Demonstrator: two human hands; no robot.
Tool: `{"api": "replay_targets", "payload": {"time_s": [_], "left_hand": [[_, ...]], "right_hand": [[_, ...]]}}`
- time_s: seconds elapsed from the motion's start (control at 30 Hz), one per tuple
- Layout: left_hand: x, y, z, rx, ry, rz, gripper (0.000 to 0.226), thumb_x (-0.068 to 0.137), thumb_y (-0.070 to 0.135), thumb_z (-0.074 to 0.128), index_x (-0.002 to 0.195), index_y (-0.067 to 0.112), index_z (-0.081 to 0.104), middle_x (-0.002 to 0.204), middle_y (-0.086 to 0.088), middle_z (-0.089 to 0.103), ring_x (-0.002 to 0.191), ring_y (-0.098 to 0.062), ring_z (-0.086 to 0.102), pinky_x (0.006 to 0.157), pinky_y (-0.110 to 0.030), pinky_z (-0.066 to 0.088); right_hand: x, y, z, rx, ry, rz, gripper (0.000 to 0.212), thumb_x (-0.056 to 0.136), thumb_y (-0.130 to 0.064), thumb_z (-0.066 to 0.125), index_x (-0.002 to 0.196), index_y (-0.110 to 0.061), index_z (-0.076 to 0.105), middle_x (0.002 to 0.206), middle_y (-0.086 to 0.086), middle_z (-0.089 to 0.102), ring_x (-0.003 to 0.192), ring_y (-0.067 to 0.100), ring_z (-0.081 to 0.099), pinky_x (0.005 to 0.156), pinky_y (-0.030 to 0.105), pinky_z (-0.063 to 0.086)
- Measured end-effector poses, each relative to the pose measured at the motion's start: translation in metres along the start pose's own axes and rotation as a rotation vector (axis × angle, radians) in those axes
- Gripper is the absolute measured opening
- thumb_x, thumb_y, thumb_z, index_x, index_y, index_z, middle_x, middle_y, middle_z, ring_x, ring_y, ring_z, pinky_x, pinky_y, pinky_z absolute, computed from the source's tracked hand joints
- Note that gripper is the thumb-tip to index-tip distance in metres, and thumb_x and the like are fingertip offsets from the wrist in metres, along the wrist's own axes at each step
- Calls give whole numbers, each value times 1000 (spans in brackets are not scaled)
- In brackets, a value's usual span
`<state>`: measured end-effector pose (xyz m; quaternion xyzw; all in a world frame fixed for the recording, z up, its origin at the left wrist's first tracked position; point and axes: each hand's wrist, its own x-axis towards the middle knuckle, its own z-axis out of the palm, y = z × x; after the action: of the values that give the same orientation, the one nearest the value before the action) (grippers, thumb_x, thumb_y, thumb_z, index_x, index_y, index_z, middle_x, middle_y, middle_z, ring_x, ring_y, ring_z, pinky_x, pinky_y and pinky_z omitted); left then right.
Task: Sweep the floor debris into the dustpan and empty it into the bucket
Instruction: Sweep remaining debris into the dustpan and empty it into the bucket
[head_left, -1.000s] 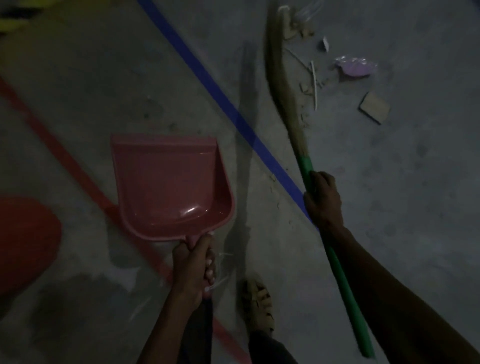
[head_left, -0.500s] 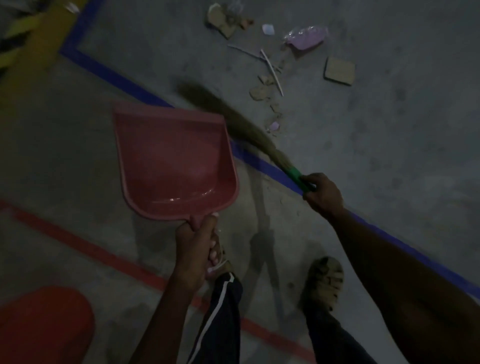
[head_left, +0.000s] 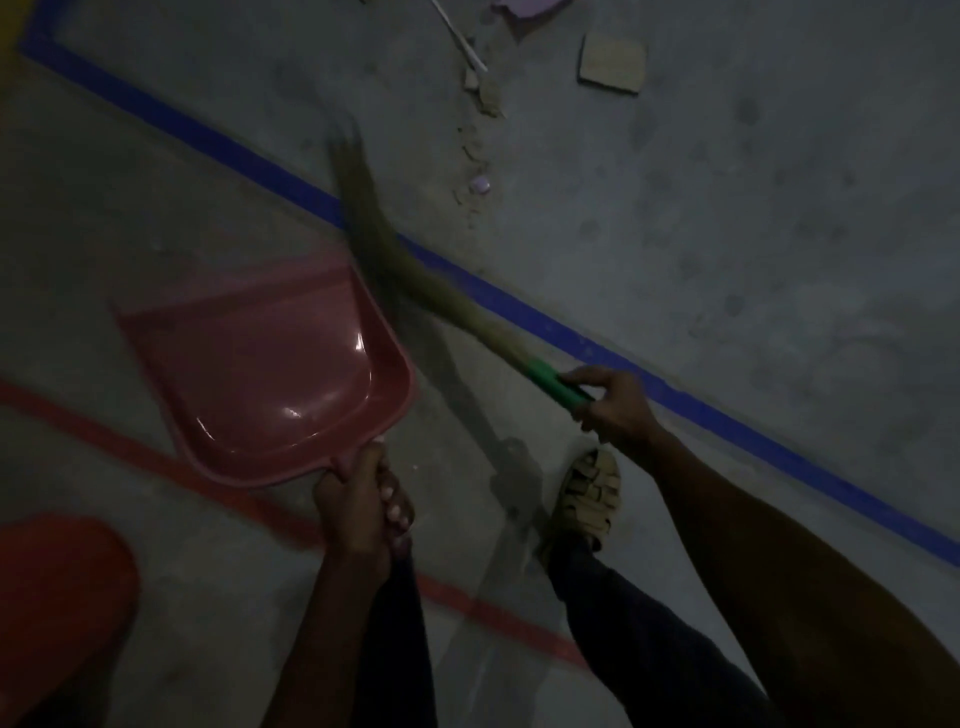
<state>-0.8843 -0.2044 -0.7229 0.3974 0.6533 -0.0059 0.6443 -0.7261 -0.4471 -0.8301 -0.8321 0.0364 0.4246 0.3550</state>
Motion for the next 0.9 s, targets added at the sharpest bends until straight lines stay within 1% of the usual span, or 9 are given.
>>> {"api": "replay_targets", "payload": {"time_s": [0.07, 0.2, 0.27, 0.37, 0.43, 0.57, 0.67, 0.77, 0.9], "left_hand": [[-15, -23, 15, -37, 49, -70, 49, 96, 24, 60, 48, 21, 47, 38, 2, 33, 26, -12, 30, 43, -15, 27], [-47, -66, 49, -62, 94, -238, 42, 96, 35, 58, 60, 21, 40, 41, 3, 32, 28, -12, 31, 43, -13, 29], [-62, -85, 68, -43, 116, -251, 42, 93, 36, 59, 59, 20, 40, 44, 0, 33, 30, -14, 31, 46, -16, 29], [-82, -109, 96, -15, 81, -315, 48, 92, 41, 57, 56, 17, 37, 48, -6, 33, 34, -17, 33, 46, -17, 30], [-89, -118, 112, -15, 96, -303, 45, 88, 39, 60, 56, 16, 39, 48, -7, 33, 37, -18, 34, 47, -19, 31], [-96, -124, 130, -35, 105, -304, 47, 88, 36, 61, 52, 16, 38, 43, -4, 34, 33, -16, 33, 49, -17, 31], [-93, -121, 134, -72, 127, -238, 41, 94, 26, 59, 59, 16, 40, 41, 0, 34, 29, -13, 32, 41, -15, 28], [-87, -117, 132, -47, 132, -185, 38, 95, 25, 58, 63, 15, 39, 44, 0, 33, 29, -13, 31, 43, -14, 27], [-77, -114, 130, -14, 122, -165, 33, 95, 28, 58, 68, 17, 42, 46, 2, 33, 31, -12, 31, 43, -15, 28]], "right_hand": [[-12, 28, -14, -38, -136, 29, 48, 77, 3, 70, 115, -25, 73, 121, 0, 60, 79, 21, 68, 56, 25, 55], [-23, 83, -57, -182, -259, 137, 44, 79, -5, 71, 116, -29, 71, 108, 3, 65, 65, 19, 66, 46, 22, 47], [-25, 105, -76, -215, -210, 188, 46, 76, -9, 75, 114, -34, 71, 105, 8, 70, 67, 21, 63, 51, 28, 47], [-22, 124, -92, -304, -85, 146, 50, 74, -13, 78, 120, -33, 69, 127, 1, 62, 100, 20, 61, 77, 29, 47], [-15, 125, -96, -360, -7, 75, 53, 76, -16, 77, 124, -35, 67, 132, -4, 59, 112, 19, 58, 82, 32, 47], [9, 109, -94, -483, 52, -71, 54, 82, -12, 68, 131, -34, 63, 132, -6, 56, 113, 21, 57, 72, 30, 43], [24, 99, -88, -461, 160, -166, 53, 80, -10, 65, 129, -31, 65, 132, -8, 57, 108, 21, 59, 68, 27, 38], [33, 96, -85, -378, 228, -231, 53, 78, -15, 68, 130, -27, 65, 130, -8, 55, 101, 18, 60, 71, 33, 51], [30, 103, -82, -241, 233, -233, 56, 73, -21, 75, 128, -20, 66, 126, -2, 57, 99, 17, 59, 76, 35, 53]]}}
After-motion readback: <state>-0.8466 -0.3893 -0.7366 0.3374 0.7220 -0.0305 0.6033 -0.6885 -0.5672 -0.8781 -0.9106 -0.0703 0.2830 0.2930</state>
